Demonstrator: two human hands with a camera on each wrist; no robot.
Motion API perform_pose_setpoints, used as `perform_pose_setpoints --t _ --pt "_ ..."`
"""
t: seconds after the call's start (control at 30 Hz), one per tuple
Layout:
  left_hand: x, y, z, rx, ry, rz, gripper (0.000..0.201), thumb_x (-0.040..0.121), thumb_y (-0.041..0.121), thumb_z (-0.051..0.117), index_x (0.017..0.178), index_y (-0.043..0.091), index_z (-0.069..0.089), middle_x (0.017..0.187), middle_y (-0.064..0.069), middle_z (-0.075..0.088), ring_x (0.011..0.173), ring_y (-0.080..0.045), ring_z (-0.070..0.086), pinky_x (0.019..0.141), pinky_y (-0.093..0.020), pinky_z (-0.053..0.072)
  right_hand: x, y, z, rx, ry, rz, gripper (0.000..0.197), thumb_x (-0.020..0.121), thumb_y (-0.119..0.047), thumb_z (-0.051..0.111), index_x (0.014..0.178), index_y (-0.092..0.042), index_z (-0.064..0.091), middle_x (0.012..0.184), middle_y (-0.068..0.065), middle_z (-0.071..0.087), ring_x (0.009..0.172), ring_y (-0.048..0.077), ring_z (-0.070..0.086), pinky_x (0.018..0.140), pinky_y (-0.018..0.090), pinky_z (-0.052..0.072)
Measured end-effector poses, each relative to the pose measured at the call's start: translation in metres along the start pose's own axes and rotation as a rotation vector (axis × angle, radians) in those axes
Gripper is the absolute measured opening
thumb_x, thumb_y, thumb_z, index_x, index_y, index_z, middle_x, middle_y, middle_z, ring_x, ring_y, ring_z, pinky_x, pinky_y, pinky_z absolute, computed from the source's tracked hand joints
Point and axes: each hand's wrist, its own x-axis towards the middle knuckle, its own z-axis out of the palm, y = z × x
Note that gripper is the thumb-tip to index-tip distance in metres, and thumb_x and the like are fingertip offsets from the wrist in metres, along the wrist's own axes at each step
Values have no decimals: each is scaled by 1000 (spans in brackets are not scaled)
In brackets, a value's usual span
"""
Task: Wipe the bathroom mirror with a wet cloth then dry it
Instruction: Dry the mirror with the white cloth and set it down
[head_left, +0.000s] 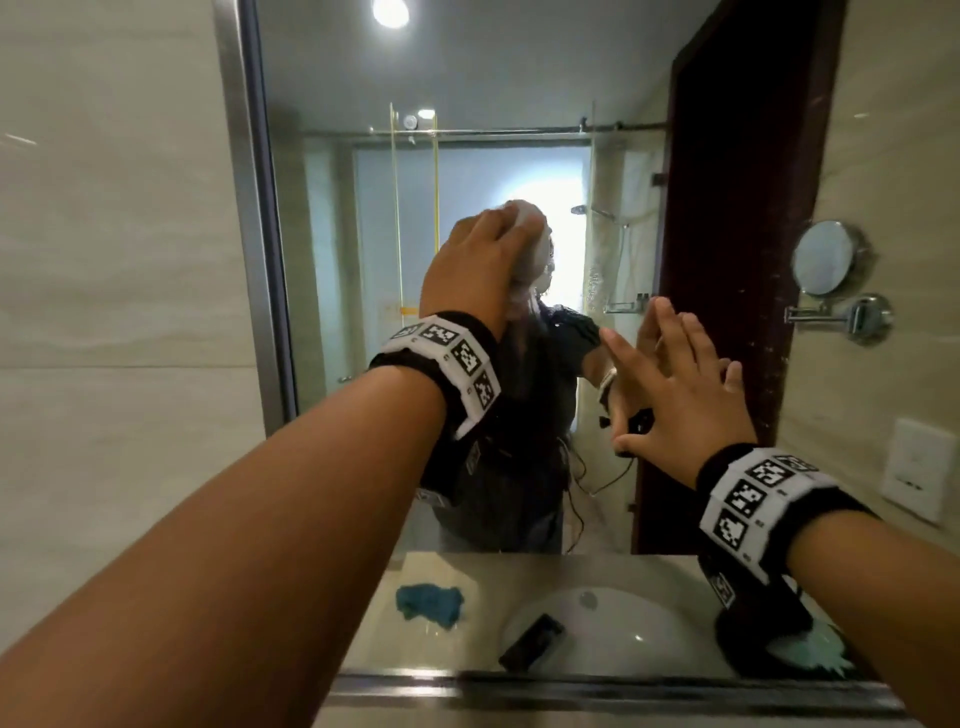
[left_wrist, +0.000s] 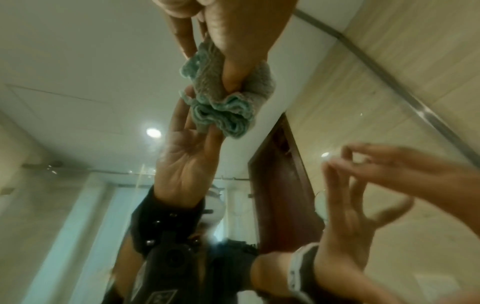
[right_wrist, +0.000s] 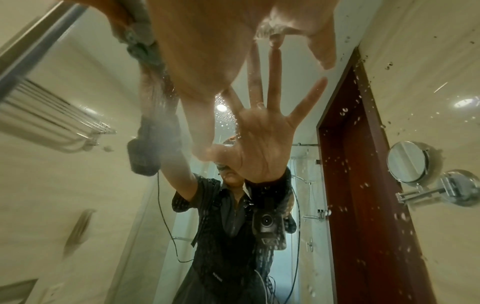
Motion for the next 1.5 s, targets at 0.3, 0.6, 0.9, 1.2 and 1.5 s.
perform_pose_setpoints --t 0.3,0.6,0.9,1.2,1.5 --pt "-12 43 55 66 -273 198 37 92 25 51 128 32 43 143 -1 38 132 -28 36 100 -42 38 -4 3 10 27 -6 0 112 72 -52 70 139 -50 -19 145 -7 -42 139 23 -27 110 63 16" --pt "-138 30 80 45 -462 359 59 86 14 65 140 22 44 147 -9 39 134 -33 37 110 -47 31 -39 -3 41 70 11 35 95 86 -35 63 145 -43 -11 153 -5 -27 143 26 -13 110 54 28" --pt "-195 28 55 -56 -554 182 68 92 8 53 150 28 21 156 0 18 142 -24 18 112 -38 29 -98 -15 27 116 -201 13 86 83 -31 66 146 -39 9 156 -1 -4 141 27 14 107 47 34" --pt "-235 59 -7 -642 -391 -221 60 83 15 69 138 19 46 130 -3 49 117 -15 47 97 -19 36 -158 -71 -19 959 -484 179 47 85 -32 66 128 -24 51 96 -9 66 84 2 62 69 16 47" --pt "-298 105 -32 -773 -624 -131 83 78 16 74 146 27 29 143 1 38 129 -13 38 106 -22 31 -234 -51 -48 1060 -457 385 35 93 -11 55 125 -20 47 107 10 55 97 24 61 76 41 58"
